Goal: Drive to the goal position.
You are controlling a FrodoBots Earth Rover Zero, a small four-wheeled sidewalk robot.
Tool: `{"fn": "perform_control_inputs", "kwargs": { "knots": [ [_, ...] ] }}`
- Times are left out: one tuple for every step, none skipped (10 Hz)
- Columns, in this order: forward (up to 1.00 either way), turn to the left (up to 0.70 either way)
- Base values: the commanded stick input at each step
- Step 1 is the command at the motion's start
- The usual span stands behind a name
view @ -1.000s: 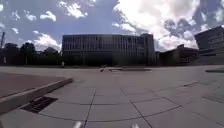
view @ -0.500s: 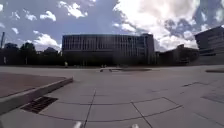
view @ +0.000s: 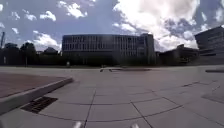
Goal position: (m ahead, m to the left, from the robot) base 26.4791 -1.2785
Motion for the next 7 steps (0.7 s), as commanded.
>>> {"fn": "perform_control_inputs", "kwargs": {
  "knots": [
    [0.06, 0.0],
    [0.05, 0.0],
    [0.06, 0.0],
    [0.06, 0.0],
    [0.05, 0.0],
    [0.05, 0.0],
    [0.05, 0.0]
  ]
}}
